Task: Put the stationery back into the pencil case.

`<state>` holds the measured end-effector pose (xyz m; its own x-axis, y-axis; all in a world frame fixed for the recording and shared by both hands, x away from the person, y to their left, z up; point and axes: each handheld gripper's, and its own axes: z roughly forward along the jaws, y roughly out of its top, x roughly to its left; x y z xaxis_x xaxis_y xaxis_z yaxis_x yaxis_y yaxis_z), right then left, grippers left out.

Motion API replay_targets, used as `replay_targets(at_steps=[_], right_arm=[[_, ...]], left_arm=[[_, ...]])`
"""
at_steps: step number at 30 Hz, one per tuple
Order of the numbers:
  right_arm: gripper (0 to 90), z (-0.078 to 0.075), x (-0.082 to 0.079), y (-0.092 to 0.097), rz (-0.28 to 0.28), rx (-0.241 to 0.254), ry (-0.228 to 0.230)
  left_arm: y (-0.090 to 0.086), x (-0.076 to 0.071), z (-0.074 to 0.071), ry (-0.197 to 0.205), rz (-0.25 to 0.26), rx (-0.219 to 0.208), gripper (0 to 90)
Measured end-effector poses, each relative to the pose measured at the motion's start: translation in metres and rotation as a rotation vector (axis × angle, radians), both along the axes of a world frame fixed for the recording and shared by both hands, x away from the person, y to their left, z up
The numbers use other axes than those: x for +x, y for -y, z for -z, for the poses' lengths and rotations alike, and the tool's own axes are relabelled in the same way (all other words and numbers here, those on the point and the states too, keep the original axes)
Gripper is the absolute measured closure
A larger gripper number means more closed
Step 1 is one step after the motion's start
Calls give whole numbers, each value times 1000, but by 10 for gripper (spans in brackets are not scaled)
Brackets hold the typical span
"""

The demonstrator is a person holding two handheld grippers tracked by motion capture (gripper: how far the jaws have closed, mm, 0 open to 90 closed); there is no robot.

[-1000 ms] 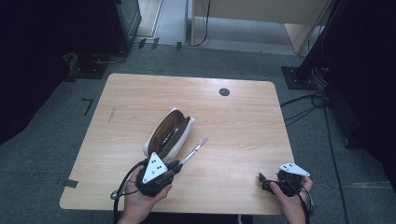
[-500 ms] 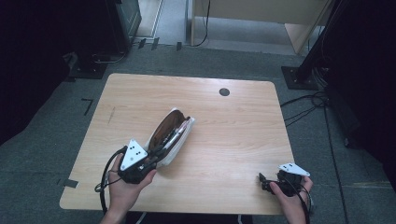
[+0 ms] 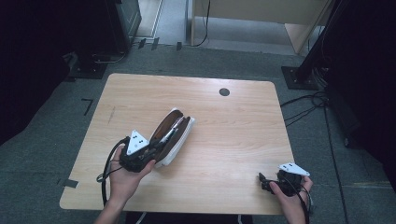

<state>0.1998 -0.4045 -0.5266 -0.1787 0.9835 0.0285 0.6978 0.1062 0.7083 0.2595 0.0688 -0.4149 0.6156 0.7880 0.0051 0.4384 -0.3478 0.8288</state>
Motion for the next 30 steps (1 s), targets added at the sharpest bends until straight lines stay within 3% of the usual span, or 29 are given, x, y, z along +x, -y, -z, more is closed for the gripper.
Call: replay_targets(at_steps=[1, 4, 13, 19, 23, 26, 30], right_arm=[[0, 0, 0, 0, 0, 0, 0], [0, 0, 0, 0, 0, 0, 0], [0, 0, 0, 0, 0, 0, 0], [0, 0, 0, 0, 0, 0, 0], [0, 0, 0, 0, 0, 0, 0], [0, 0, 0, 0, 1, 0, 0], [0, 0, 0, 0, 0, 0, 0]], left_arm=[[4, 3, 2, 0, -12, 35, 820], [8, 7, 4, -3, -26, 60, 819], [13, 15, 9, -8, -57, 70, 812], [13, 16, 11, -15, -50, 72, 812], [12, 16, 12, -16, -59, 63, 804], [9, 16, 11, -12, -67, 42, 743], [4, 15, 9, -11, -75, -11, 700]])
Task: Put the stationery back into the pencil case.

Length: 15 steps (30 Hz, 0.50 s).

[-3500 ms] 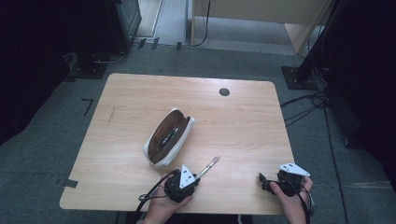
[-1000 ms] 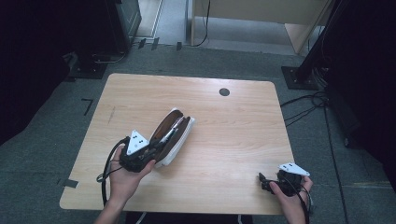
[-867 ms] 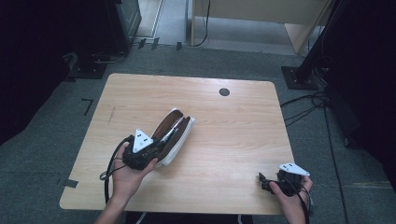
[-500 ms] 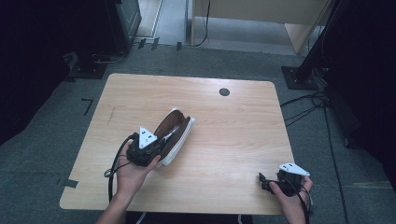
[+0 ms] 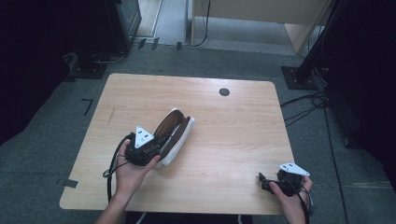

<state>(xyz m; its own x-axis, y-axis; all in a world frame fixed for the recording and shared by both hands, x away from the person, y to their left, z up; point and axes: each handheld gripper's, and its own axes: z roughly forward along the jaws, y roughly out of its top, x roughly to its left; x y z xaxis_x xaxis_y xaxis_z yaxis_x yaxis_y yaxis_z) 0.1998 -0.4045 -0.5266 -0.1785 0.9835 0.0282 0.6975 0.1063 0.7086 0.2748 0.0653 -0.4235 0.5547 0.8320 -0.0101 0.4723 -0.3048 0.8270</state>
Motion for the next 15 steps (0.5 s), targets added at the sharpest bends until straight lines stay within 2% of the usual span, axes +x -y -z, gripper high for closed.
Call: replay_targets(at_steps=[1, 3, 5, 12, 15], right_arm=[[0, 0, 0, 0, 0, 0, 0], [0, 0, 0, 0, 0, 0, 0], [0, 0, 0, 0, 0, 0, 0], [0, 0, 0, 0, 0, 0, 0], [0, 0, 0, 0, 0, 0, 0]], left_arm=[[-5, -1, -2, 1, -3, -30, 685], [-6, -2, -3, 2, -3, -37, 680], [-11, -3, -5, 5, -6, -62, 665], [-30, -8, -6, 12, -5, -106, 632], [-40, -9, -6, 19, -29, -108, 603]])
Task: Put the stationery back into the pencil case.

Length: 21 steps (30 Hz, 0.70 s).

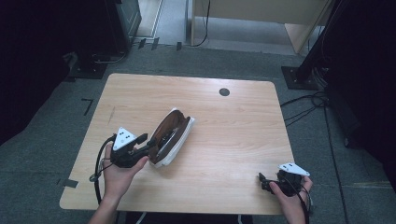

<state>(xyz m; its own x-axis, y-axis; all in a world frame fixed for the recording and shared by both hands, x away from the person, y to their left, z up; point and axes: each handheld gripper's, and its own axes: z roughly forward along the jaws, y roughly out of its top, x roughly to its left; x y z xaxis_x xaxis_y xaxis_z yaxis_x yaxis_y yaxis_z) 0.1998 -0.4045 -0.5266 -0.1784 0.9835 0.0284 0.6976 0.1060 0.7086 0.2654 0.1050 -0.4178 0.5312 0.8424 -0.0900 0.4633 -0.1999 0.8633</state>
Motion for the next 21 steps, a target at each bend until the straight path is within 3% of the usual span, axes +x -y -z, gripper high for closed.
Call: replay_targets(at_steps=[5, 8, 9, 11, 13, 15, 21], right_arm=[[0, 0, 0, 0, 0, 0, 0], [0, 0, 0, 0, 0, 0, 1], [0, 0, 0, 0, 0, -1, 0], [0, 0, 0, 0, 1, -1, -1], [0, 0, 1, 1, -2, -4, 0], [0, 0, 1, 0, -1, -4, 0], [0, 0, 2, 0, 2, -1, 0]], left_arm=[[-16, -1, -1, 0, -51, 4, 470], [-26, -1, 0, -16, -65, -22, 284], [-29, -1, 0, -25, -69, -29, 284], [-35, 0, 2, -35, -126, -19, 123], [-43, 0, 4, -38, -169, -18, 22], [-50, -1, 6, -42, -176, -31, 0], [-68, -6, 12, -38, -193, 4, 0]])
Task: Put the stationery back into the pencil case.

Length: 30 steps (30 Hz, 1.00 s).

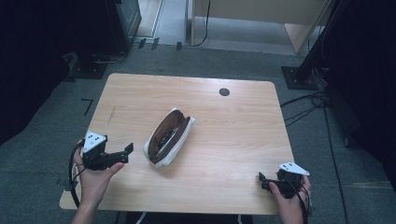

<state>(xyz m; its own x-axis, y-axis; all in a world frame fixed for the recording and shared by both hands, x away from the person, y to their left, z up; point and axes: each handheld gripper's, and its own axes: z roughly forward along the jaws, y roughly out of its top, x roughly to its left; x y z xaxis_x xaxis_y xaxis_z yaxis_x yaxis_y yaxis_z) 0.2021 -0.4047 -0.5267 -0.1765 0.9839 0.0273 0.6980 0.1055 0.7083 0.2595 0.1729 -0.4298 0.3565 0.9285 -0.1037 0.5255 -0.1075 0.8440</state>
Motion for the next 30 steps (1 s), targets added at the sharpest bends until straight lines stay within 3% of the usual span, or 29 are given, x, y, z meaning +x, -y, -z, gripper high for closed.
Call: replay_targets(at_steps=[7, 18, 30], right_arm=[[0, 0, 0, 0, 3, 1, -1], [0, 0, 0, 0, 8, 1, -1], [0, 0, 0, 0, 8, 1, -1]], left_arm=[[-24, -4, 16, -28, -51, -20, 0], [-51, -12, 45, -71, -92, 23, 0], [-60, -14, 75, -119, -90, 87, 0]])
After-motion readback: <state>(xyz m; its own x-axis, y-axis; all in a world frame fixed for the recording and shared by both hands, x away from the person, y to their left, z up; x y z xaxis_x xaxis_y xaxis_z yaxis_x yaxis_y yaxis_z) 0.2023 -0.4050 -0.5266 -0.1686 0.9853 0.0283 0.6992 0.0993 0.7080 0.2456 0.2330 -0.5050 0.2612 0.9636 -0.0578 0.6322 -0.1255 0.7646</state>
